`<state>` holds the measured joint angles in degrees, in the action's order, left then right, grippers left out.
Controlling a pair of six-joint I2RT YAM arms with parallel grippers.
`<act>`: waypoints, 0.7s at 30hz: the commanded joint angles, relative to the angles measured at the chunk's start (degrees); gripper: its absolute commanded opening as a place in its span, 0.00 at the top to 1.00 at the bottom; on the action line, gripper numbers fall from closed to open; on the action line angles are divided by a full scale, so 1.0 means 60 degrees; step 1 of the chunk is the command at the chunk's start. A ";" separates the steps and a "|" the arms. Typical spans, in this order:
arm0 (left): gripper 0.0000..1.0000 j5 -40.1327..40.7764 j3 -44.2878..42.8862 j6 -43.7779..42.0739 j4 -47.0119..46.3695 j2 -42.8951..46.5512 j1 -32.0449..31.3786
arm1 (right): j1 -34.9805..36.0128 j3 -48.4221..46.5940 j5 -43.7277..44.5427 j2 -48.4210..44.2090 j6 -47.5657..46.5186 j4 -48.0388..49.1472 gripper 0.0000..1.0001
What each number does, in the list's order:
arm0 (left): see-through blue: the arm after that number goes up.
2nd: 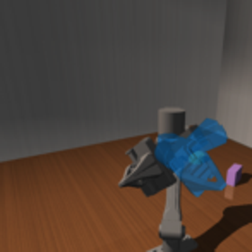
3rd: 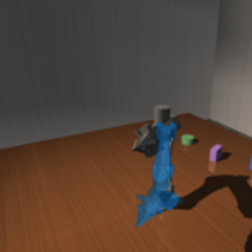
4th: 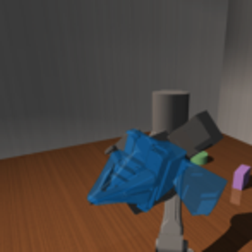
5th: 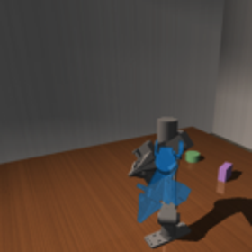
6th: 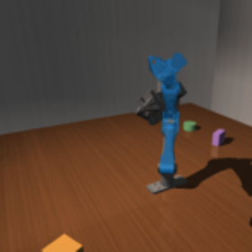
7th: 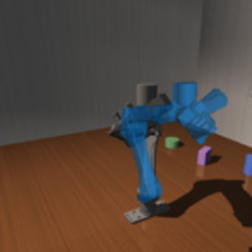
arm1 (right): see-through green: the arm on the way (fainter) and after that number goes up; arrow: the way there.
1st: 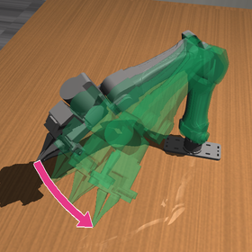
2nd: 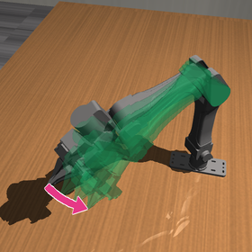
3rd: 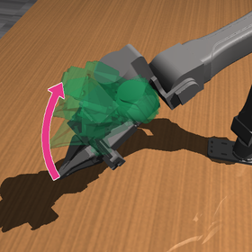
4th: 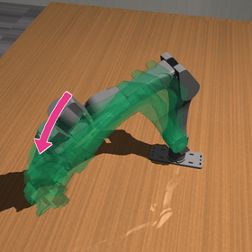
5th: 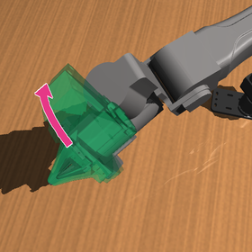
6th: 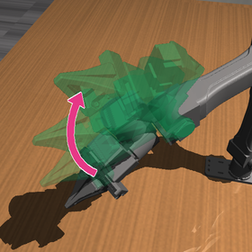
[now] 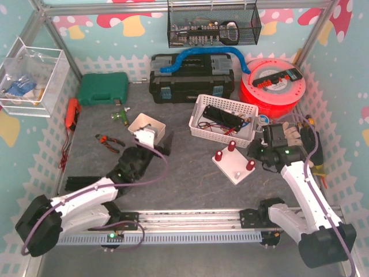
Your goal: Install the large spring
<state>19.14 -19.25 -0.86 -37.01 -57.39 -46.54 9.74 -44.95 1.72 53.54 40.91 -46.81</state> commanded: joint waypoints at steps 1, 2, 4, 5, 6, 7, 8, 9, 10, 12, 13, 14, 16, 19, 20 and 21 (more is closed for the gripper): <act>0.01 0.0251 -0.1094 0.2764 0.3120 0.0330 0.1429 | -0.0054 -0.0657 -0.0679 -0.0480 -0.0872 0.0019 0.43; 0.01 -0.0148 -0.1254 0.3121 0.3600 0.0302 0.1894 | -0.0055 -0.0723 -0.0906 -0.0615 -0.1178 0.0260 0.41; 0.01 -0.0866 -0.1553 0.3523 0.4302 0.0027 0.2871 | -0.0048 -0.0748 -0.1287 -0.0866 -0.1724 0.0920 0.34; 0.03 -0.1218 -0.1654 0.3511 0.4478 -0.0130 0.3149 | -0.0055 -0.0730 -0.1488 -0.0956 -0.1927 0.1201 0.30; 0.06 -0.1504 -0.1773 0.3465 0.4616 -0.0376 0.3395 | -0.0054 -0.0716 -0.1553 -0.1004 -0.2020 0.1437 0.27; 0.12 -0.1730 -0.1943 0.3426 0.4854 -0.0661 0.3607 | -0.0048 -0.0712 -0.1666 -0.1017 -0.2082 0.1663 0.25; 0.18 -0.2040 -0.2188 0.3453 0.5144 -0.0957 0.3714 | -0.0047 -0.0712 -0.1784 -0.0995 -0.2120 0.1856 0.23; 0.25 -0.2420 -0.2427 0.3516 0.5413 -0.1256 0.4048 | -0.0047 -0.0712 -0.1900 -0.0943 -0.2151 0.2057 0.21; 0.31 -0.2758 -0.2620 0.3600 0.5617 -0.1506 0.4234 | -0.0049 -0.0723 -0.2004 -0.0878 -0.2178 0.2227 0.19; 0.41 -0.3535 -0.2890 0.3548 0.5804 -0.1919 0.4542 | -0.0055 -0.0727 -0.2134 -0.0740 -0.2330 0.2460 0.18; 0.41 -0.3758 -0.3063 0.3364 0.5957 -0.2129 0.4631 | -0.0048 -0.0706 -0.2178 -0.0686 -0.2410 0.2569 0.17; 0.42 -0.3837 -0.3271 0.3084 0.6159 -0.2340 0.4686 | -0.0055 -0.0674 -0.2189 -0.0633 -0.2502 0.2677 0.17; 0.43 -0.3794 -0.3966 0.2627 0.6747 -0.2696 0.4815 | -0.0047 -0.0575 -0.2229 -0.0576 -0.2659 0.2888 0.16; 0.48 -0.4181 -0.4760 0.2218 0.7290 -0.3087 0.5117 | -0.0055 -0.0268 -0.2786 -0.0559 -0.2972 0.3440 0.15; 0.48 -0.4298 -0.4961 0.2051 0.7484 -0.3198 0.5177 | -0.0046 -0.0092 -0.2990 -0.0559 -0.3094 0.3651 0.14; 0.48 -0.4458 -0.5160 0.1823 0.7639 -0.3330 0.5240 | -0.0054 0.0073 -0.3121 -0.0559 -0.3217 0.3836 0.14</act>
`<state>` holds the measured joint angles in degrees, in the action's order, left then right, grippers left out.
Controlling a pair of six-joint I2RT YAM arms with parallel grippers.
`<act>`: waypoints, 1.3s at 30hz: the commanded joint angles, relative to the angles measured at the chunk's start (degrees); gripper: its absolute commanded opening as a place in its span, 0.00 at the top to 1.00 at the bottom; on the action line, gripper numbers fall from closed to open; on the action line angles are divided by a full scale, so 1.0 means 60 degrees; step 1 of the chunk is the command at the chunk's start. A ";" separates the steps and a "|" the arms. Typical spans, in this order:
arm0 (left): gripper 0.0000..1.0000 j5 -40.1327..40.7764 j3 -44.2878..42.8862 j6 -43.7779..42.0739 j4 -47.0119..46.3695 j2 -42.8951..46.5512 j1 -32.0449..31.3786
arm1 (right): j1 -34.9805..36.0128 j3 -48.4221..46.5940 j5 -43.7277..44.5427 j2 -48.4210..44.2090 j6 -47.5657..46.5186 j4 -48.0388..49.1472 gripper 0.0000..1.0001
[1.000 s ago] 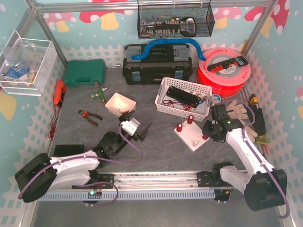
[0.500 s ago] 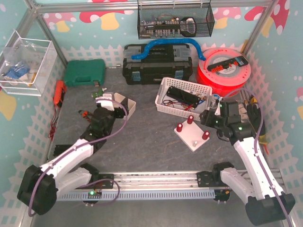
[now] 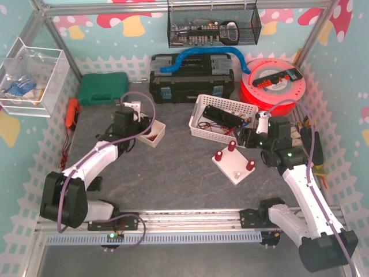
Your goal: Install the large spring
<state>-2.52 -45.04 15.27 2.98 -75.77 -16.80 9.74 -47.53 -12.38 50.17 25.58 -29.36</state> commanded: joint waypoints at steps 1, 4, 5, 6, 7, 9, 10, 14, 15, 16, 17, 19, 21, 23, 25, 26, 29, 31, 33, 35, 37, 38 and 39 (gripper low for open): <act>0.48 -0.0985 -0.0990 -0.1144 0.1126 -0.0391 0.0300 | -0.0055 0.0664 -0.0788 -0.0011 -0.0784 0.1119 0.14; 0.49 -0.1049 -0.1304 -0.1927 0.1537 -0.0731 0.0331 | -0.0055 0.1267 -0.0626 -0.0187 -0.0983 0.1988 0.13; 0.50 -0.1172 -0.1346 -0.2158 0.1555 -0.0812 0.0338 | -0.0055 0.1487 -0.0574 -0.0283 -0.0963 0.2310 0.13; 0.50 -0.1377 -0.1362 -0.2401 0.1543 -0.0917 0.0331 | -0.0055 0.1715 -0.0500 -0.0389 -0.0887 0.2650 0.13; 0.51 -0.1655 -0.1364 -0.2717 0.1539 -0.1028 0.0338 | -0.0055 0.1909 -0.0370 -0.0488 -0.0762 0.2874 0.12; 0.59 -0.1646 -0.1383 -0.3118 0.1618 -0.1281 0.0339 | -0.0055 0.2101 -0.0108 -0.0680 -0.0448 0.3052 0.11; 0.63 -0.1531 -0.1468 -0.3165 0.1750 -0.1386 0.0342 | -0.0030 0.1988 0.0045 -0.0684 -0.0335 0.2880 0.11; 0.51 -0.1347 -0.2198 -0.3184 0.2516 -0.1645 0.0382 | 0.0281 0.0625 0.1068 0.1110 -0.0447 0.1411 0.10; 0.51 -0.1384 -0.2326 -0.3243 0.2705 -0.1692 0.0383 | 0.0281 0.0569 0.1113 0.1360 -0.0480 0.1408 0.09; 0.51 -0.1413 -0.2369 -0.3242 0.2780 -0.1730 0.0386 | 0.0274 0.0506 0.1227 0.1626 -0.0371 0.1327 0.09; 0.51 -0.1436 -0.2389 -0.3174 0.2838 -0.1752 0.0416 | 0.0271 0.0370 0.1384 0.1756 -0.0172 0.1160 0.09; 0.54 -0.1319 -0.2630 -0.2725 0.3173 -0.1849 0.0535 | 0.0271 0.0247 0.1365 0.1705 0.0217 0.0968 0.09; 0.54 -0.1148 -0.3009 -0.1988 0.3681 -0.1963 0.0587 | 0.0276 0.0366 0.1122 0.1420 0.0610 0.0984 0.09; 0.54 -0.1060 -0.3113 -0.1295 0.3887 -0.1859 0.0587 | 0.0270 0.0503 0.1016 0.1117 0.0828 0.0997 0.10; 0.55 -0.0966 -0.3034 -0.0713 0.3910 -0.1643 0.0578 | 0.0271 0.0572 0.1073 0.0875 0.0817 0.0890 0.10; 0.55 -0.0950 -0.2983 -0.0473 0.3924 -0.1560 0.0566 | 0.0271 0.0605 0.1163 0.0787 0.0791 0.0755 0.10; 0.57 -0.1095 -0.2889 0.0383 0.3972 -0.1490 0.0569 | 0.0274 0.0668 0.1657 0.0544 0.0747 0.0084 0.10; 0.58 -0.1652 -0.2869 0.0510 0.3880 -0.1578 0.0556 | 0.0271 0.0712 0.1945 0.0400 0.0620 -0.0259 0.11; 0.59 -0.2261 -0.2797 0.0112 0.3658 -0.1767 0.0538 | 0.0268 0.0733 0.2117 0.0302 0.0381 -0.0529 0.11; 0.60 -0.2712 -0.2842 -0.0395 0.3546 -0.2061 0.0518 | 0.0267 0.0710 0.2493 0.0299 0.0246 -0.0791 0.11; 0.60 -0.2922 -0.2924 -0.0780 0.3524 -0.2432 0.0514 | 0.0267 0.0651 0.2735 0.0426 0.0215 -0.0992 0.11; 0.60 -0.2883 -0.2957 -0.0914 0.3530 -0.2607 0.0513 | 0.0267 0.0574 0.2774 0.0535 0.0211 -0.1069 0.11; 0.62 -0.2744 -0.2985 -0.0983 0.3555 -0.2757 0.0514 | 0.0267 0.0424 0.2780 0.0751 0.0174 -0.1200 0.11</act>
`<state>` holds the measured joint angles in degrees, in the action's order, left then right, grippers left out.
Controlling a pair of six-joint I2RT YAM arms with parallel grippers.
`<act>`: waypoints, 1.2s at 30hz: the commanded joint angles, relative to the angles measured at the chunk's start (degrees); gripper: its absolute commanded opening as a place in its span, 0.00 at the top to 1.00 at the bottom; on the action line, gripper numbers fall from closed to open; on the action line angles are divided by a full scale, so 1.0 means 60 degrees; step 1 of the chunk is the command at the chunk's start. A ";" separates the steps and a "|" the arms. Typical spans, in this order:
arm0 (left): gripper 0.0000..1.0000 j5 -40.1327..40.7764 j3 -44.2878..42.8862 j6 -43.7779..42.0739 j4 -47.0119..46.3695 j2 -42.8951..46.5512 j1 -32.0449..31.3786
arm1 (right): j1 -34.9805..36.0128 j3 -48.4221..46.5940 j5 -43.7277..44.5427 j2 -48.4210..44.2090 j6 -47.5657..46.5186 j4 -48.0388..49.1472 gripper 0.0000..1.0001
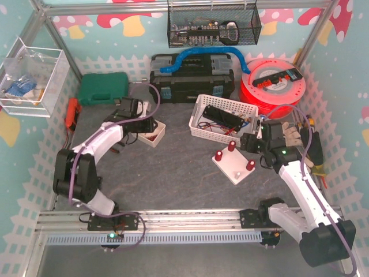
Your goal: Install the large spring
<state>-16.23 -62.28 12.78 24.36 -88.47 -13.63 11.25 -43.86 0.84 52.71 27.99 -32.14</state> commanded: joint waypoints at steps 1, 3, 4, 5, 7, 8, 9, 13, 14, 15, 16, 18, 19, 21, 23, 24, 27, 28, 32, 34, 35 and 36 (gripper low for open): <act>0.63 -0.0241 -0.0191 -0.0572 0.0132 -0.0805 -0.0014 | 0.0017 -0.0357 0.0614 0.0519 -0.0224 -0.0933 0.12; 0.63 -0.0066 -0.0537 -0.0717 0.0547 -0.1177 0.0001 | 0.0015 -0.0653 0.0659 0.0877 -0.0185 -0.1307 0.12; 0.62 -0.0040 -0.0647 -0.0790 0.0665 -0.1323 0.0001 | 0.0015 -0.0664 0.0538 0.0998 -0.0302 -0.1319 0.12; 0.61 0.0007 -0.0749 -0.0827 0.0797 -0.1491 0.0001 | 0.0015 -0.0642 0.0479 0.1121 -0.0430 -0.1289 0.12; 0.60 0.0090 -0.0964 -0.0778 0.1154 -0.1805 0.0001 | 0.0016 -0.0695 0.0710 0.1381 -0.0465 -0.1386 0.12; 0.60 0.0051 -0.0997 -0.0779 0.1243 -0.1861 -0.0007 | 0.0015 -0.0796 0.0774 0.1526 -0.0434 -0.1465 0.12; 0.60 0.0004 -0.0970 -0.0834 0.1270 -0.1866 -0.0011 | 0.0015 -0.0913 0.0721 0.1661 -0.0470 -0.1489 0.12; 0.58 -0.0064 -0.1059 -0.1399 0.1432 -0.1959 0.0001 | 0.0015 -0.1267 0.0771 0.2042 -0.0536 -0.1459 0.11; 0.57 -0.0058 -0.1148 -0.1560 0.1576 -0.2054 0.0001 | 0.0015 -0.1340 0.0777 0.2097 -0.0558 -0.1439 0.11; 0.56 0.0047 -0.1241 -0.1705 0.1722 -0.2160 0.0001 | 0.0015 -0.1433 0.0782 0.2134 -0.0577 -0.1436 0.11; 0.56 0.0208 -0.1314 -0.1849 0.1845 -0.2262 0.0008 | 0.0015 -0.1509 0.0764 0.2186 -0.0587 -0.1434 0.11; 0.56 0.0401 -0.1447 -0.2121 0.1998 -0.2475 0.0026 | 0.0015 -0.1626 0.0726 0.2214 -0.0620 -0.1436 0.11; 0.56 0.0318 -0.1517 -0.2260 0.2040 -0.2569 0.0030 | 0.0023 -0.1657 0.0711 0.2203 -0.0632 -0.1440 0.11; 0.56 0.0095 -0.1673 -0.2493 0.2108 -0.2769 0.0030 | 0.0026 -0.1684 0.0755 0.2188 -0.0684 -0.1424 0.11; 0.56 -0.0092 -0.1810 -0.2646 0.2212 -0.2962 0.0041 | 0.0016 -0.1699 0.0829 0.2197 -0.0733 -0.1417 0.11; 0.56 -0.0111 -0.1853 -0.2743 0.2256 -0.3046 0.0044 | 0.0015 -0.1694 0.0885 0.2185 -0.0740 -0.1430 0.11; 0.56 0.0199 -0.1992 -0.2987 0.2328 -0.3321 0.0059 | 0.0016 -0.1658 0.0921 0.2129 -0.0690 -0.1422 0.11; 0.56 0.0387 -0.2072 -0.3033 0.2343 -0.3426 0.0070 | 0.0015 -0.1681 0.0906 0.2129 -0.0681 -0.1448 0.11; 0.58 0.0801 -0.2440 -0.3192 0.2373 -0.3754 0.0179 | 0.0015 -0.1786 0.0988 0.2052 -0.0592 -0.1588 0.11; 0.60 0.1042 -0.2648 -0.3279 0.2371 -0.3844 0.0237 | 0.0015 -0.1788 0.1033 0.1966 -0.0484 -0.1615 0.11; 0.61 0.1186 -0.2740 -0.3353 0.2374 -0.3874 0.0259 | 0.0015 -0.1776 0.1034 0.1918 -0.0421 -0.1616 0.11; 0.61 0.1283 -0.2847 -0.3443 0.2382 -0.3916 0.0284 | 0.0015 -0.1773 0.1025 0.1870 -0.0360 -0.1609 0.11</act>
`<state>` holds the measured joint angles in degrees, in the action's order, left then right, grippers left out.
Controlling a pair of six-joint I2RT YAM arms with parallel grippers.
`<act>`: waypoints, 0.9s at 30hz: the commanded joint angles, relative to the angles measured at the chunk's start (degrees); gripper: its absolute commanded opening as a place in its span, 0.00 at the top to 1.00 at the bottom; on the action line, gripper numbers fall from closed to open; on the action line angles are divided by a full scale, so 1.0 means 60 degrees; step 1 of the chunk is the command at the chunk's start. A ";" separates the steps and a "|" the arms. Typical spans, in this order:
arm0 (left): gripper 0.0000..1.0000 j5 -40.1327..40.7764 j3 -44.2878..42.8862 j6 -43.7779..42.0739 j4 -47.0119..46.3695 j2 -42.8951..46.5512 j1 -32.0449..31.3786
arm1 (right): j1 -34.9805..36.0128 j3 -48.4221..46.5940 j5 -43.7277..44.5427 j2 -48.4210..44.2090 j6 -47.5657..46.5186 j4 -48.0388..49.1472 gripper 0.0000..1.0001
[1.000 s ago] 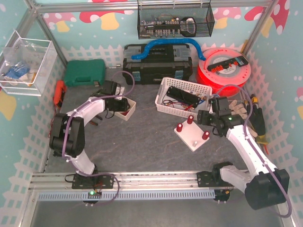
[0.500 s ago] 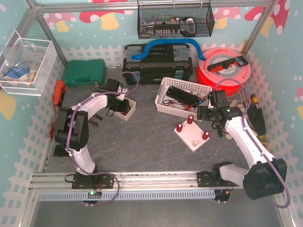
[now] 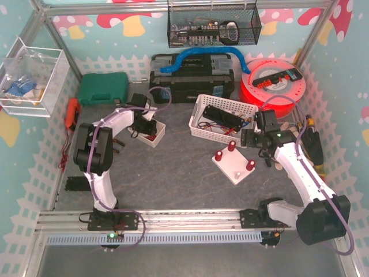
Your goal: Install the large spring
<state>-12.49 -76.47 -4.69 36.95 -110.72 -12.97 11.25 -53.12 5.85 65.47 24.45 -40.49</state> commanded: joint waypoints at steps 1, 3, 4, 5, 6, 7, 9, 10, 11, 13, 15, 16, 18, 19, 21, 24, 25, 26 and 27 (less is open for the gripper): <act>0.62 0.0736 -0.0587 -0.0624 0.0274 -0.0242 0.0194 | 0.0015 -0.0239 0.0176 -0.0269 0.0278 -0.0222 0.11; 0.62 0.0683 -0.0786 -0.0773 0.0286 -0.0219 0.0273 | 0.0016 -0.0256 0.0182 -0.0281 0.0344 -0.0223 0.11; 0.62 0.0629 -0.0854 -0.0816 0.0287 -0.0169 0.0300 | 0.0015 -0.0270 0.0183 -0.0285 0.0361 -0.0222 0.11; 0.63 0.0564 -0.0914 -0.0859 0.0316 -0.0113 0.0345 | 0.0015 -0.0272 0.0183 -0.0291 0.0376 -0.0217 0.11; 0.62 0.0446 -0.0934 -0.0958 0.0324 -0.0033 0.0377 | 0.0015 -0.0272 0.0175 -0.0303 0.0400 -0.0223 0.11; 0.62 0.0259 -0.0909 -0.1088 0.0317 0.0080 0.0419 | 0.0017 -0.0272 0.0156 -0.0306 0.0416 -0.0241 0.11; 0.62 -0.0268 -0.0742 -0.1498 0.0349 0.0320 0.0462 | 0.0016 -0.0272 0.0114 -0.0336 0.0411 -0.0269 0.11; 0.62 -0.0655 -0.0572 -0.1778 0.0352 0.0455 0.0463 | 0.0016 -0.0279 0.0097 -0.0336 0.0384 -0.0301 0.11; 0.62 -0.0994 -0.0395 -0.2073 0.0378 0.0551 0.0459 | 0.0021 -0.0293 0.0095 -0.0329 0.0348 -0.0311 0.11; 0.60 -0.1343 0.0052 -0.2605 0.0474 0.0683 0.0463 | 0.0016 -0.0350 0.0141 -0.0289 0.0261 -0.0366 0.11; 0.58 -0.1325 0.0319 -0.3261 0.0506 0.0758 0.0463 | 0.0016 -0.0459 0.0167 -0.0237 0.0184 -0.0406 0.11; 0.57 -0.1242 0.0371 -0.3592 0.0507 0.0789 0.0463 | 0.0015 -0.0506 0.0168 -0.0201 0.0133 -0.0426 0.11; 0.55 -0.1051 0.0349 -0.3933 0.0516 0.0766 0.0455 | 0.0025 -0.0636 0.0113 -0.0107 -0.0006 -0.0441 0.11; 0.55 -0.0932 0.0320 -0.4069 0.0521 0.0751 0.0462 | 0.0017 -0.0713 0.0110 -0.0031 -0.0078 -0.0460 0.11; 0.54 -0.0786 0.0269 -0.4314 0.0522 0.0694 0.0462 | 0.0016 -0.0923 0.0155 0.0107 -0.0235 -0.0605 0.11; 0.52 -0.0728 0.0290 -0.4658 0.0521 0.0583 0.0463 | 0.0026 -0.1189 0.0294 0.0267 -0.0500 -0.0728 0.11; 0.51 -0.0647 0.0293 -0.4718 0.0521 0.0503 0.0461 | 0.0019 -0.1269 0.0356 0.0289 -0.0588 -0.0767 0.11; 0.51 -0.0612 0.0301 -0.4782 0.0525 0.0466 0.0463 | 0.0019 -0.1325 0.0423 0.0291 -0.0663 -0.0805 0.11; 0.50 -0.0617 0.0314 -0.4847 0.0509 0.0441 0.0463 | 0.0016 -0.1363 0.0462 0.0294 -0.0731 -0.0832 0.11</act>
<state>-16.97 -74.65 -29.15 39.57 -107.24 -10.31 11.25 -59.27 6.72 66.76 22.81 -43.09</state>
